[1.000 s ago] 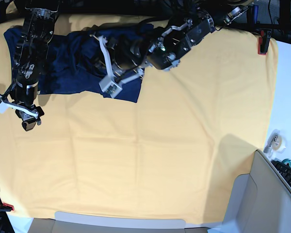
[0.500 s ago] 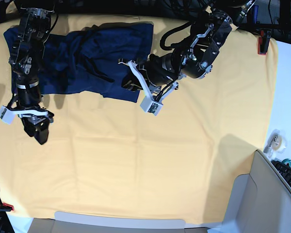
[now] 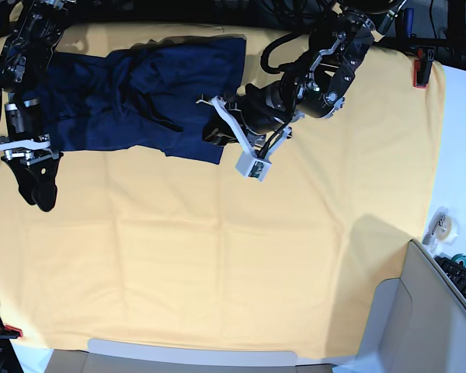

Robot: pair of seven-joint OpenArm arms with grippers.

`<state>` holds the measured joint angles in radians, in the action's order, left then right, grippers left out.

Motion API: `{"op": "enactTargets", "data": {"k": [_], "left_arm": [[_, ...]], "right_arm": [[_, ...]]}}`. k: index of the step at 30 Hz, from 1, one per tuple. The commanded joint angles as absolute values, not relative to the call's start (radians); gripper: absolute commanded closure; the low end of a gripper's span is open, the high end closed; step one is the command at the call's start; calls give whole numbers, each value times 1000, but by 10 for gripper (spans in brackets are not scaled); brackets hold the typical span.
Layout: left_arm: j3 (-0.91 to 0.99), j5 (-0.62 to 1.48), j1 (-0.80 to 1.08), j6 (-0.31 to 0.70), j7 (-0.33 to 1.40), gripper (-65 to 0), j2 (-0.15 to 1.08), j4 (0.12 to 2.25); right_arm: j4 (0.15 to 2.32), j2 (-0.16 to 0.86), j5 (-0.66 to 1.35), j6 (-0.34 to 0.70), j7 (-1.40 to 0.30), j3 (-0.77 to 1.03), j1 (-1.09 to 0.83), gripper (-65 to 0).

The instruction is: Fold the T-shirt properly

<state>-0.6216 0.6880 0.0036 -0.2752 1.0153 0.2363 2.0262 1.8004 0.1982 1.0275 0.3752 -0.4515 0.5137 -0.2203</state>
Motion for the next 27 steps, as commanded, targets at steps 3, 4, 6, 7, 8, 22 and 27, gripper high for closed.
{"op": "enactTargets", "data": {"k": [3, 4, 6, 7, 8, 22, 27], "left_arm": [[-605, 693, -5, -272, 995, -80, 236, 2046], [-605, 693, -5, -272, 995, -80, 236, 2046], [-605, 693, -5, -272, 980, -80, 236, 2048], [-605, 693, -4, -272, 958, -80, 236, 2051], [-605, 693, -1, -272, 929, -80, 236, 2054], [-608, 693, 81, -272, 769, -80, 271, 2061], [-605, 693, 81, -272, 769, -80, 292, 2061]], "right_arm": [[1817, 209, 1089, 394, -506, 590, -222, -318], [1817, 206, 1096, 395, -529, 610, -222, -318], [1816, 203, 1102, 395, -565, 650, -220, -318], [1816, 203, 1102, 397, -578, 665, -220, -318], [1816, 203, 1102, 406, -588, 680, -220, -318], [1762, 203, 1104, 553, -593, 702, -234, -318], [1730, 205, 1101, 616, -593, 699, -234, -318]]}}
